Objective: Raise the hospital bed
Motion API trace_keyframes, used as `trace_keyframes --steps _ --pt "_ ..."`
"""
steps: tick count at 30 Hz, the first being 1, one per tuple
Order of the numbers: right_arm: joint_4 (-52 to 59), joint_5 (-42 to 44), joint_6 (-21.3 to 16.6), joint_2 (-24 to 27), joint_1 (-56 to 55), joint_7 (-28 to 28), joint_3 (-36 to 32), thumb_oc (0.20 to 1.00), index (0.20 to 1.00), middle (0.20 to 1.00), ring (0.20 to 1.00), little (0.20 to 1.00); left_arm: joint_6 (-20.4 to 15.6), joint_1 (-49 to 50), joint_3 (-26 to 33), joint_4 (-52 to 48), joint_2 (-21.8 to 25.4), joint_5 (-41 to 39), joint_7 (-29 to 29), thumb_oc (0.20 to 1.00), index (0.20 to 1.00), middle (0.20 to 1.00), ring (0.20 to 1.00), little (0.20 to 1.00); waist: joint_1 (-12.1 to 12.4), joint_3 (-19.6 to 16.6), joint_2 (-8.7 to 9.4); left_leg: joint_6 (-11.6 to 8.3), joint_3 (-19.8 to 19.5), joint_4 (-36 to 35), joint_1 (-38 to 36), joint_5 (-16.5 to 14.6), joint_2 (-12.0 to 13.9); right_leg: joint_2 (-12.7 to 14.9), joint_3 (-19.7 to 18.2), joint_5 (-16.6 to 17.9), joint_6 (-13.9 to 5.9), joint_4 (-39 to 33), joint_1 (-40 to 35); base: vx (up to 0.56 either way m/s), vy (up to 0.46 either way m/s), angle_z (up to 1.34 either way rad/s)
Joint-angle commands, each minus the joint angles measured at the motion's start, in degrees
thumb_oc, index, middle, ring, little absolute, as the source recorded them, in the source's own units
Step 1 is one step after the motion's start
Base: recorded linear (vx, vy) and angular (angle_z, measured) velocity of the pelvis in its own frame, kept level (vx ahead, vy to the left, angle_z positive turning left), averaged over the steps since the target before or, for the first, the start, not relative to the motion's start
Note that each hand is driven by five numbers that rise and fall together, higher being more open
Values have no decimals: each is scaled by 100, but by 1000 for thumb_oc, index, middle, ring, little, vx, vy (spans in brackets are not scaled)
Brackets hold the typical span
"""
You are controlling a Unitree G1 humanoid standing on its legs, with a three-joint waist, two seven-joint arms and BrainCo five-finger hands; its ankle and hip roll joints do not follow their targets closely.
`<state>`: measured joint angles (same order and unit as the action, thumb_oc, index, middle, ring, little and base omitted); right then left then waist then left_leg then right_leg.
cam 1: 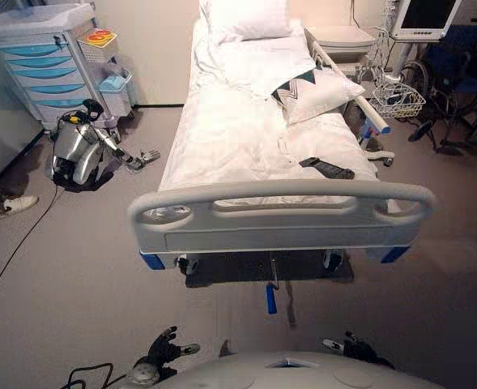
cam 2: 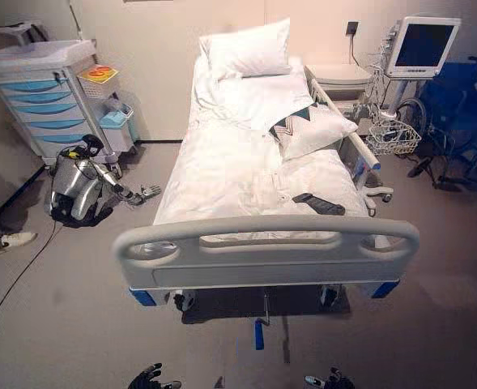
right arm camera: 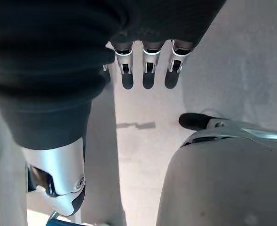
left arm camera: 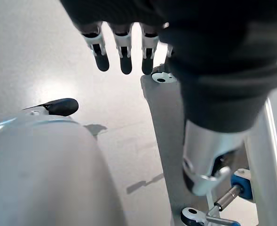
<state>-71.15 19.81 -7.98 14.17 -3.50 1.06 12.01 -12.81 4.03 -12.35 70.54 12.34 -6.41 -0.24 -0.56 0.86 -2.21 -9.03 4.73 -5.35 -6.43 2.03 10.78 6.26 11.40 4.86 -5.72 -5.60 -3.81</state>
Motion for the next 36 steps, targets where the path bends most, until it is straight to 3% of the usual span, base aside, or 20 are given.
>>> trace_keyframes --steps 1,19,23,24,30,31,36 --pt "-294 -43 17 -100 610 46 101 1000 1000 1000 1000 1000 -115 -512 -75 200 73 -131 -52 1000 1000 1000 1000 1000 54 321 387 306 -122 86 -309 -149 -290 247 59 -357 -396 68 -589 65 59 15" --pt "-407 -87 47 -46 645 69 65 1000 1000 1000 1000 1000 -105 -522 -101 188 26 -153 -79 1000 1000 1000 1000 1000 24 349 356 304 -112 96 -317 -162 -269 237 33 -373 -386 70 -578 0 0 0" --pt "-328 123 20 41 812 66 16 1000 1000 1000 1000 1000 -251 -656 -224 -431 131 -395 -37 1000 1000 1000 1000 1000 19 478 309 295 -145 121 -128 -96 -277 245 21 -334 -392 103 -392 -77 -2 0" --pt "-198 186 0 135 1018 54 62 1000 1000 1000 1000 1000 -325 -765 -374 -1127 289 -631 -95 1000 1000 1000 1000 1000 18 675 255 292 -187 171 112 -32 -292 257 0 -291 -388 181 -153 -137 8 1" --pt "161 374 1 301 1672 58 343 1000 1000 1000 1000 1000 -382 -1138 -861 -2672 870 -1124 -415 1000 1000 1000 1000 1000 17 1203 98 263 -259 417 854 129 -310 308 -66 -222 -367 569 667 -196 14 -2" --pt "267 506 17 322 2001 16 449 1000 1000 1000 1000 1000 -396 -1412 -1054 -3236 1095 -1264 -461 1000 1000 1000 1000 1000 21 1465 25 242 -247 491 1123 192 -315 320 -103 -197 -364 701 987 -144 13 -6" --pt "725 471 3 297 2520 -53 807 1000 1000 1000 1000 1000 -438 -1737 -1323 -4275 1585 -1307 -505 1000 1000 1000 1000 1000 30 1946 -74 224 -164 643 1656 278 -277 299 -266 -167 -367 944 1646 -129 13 -12"
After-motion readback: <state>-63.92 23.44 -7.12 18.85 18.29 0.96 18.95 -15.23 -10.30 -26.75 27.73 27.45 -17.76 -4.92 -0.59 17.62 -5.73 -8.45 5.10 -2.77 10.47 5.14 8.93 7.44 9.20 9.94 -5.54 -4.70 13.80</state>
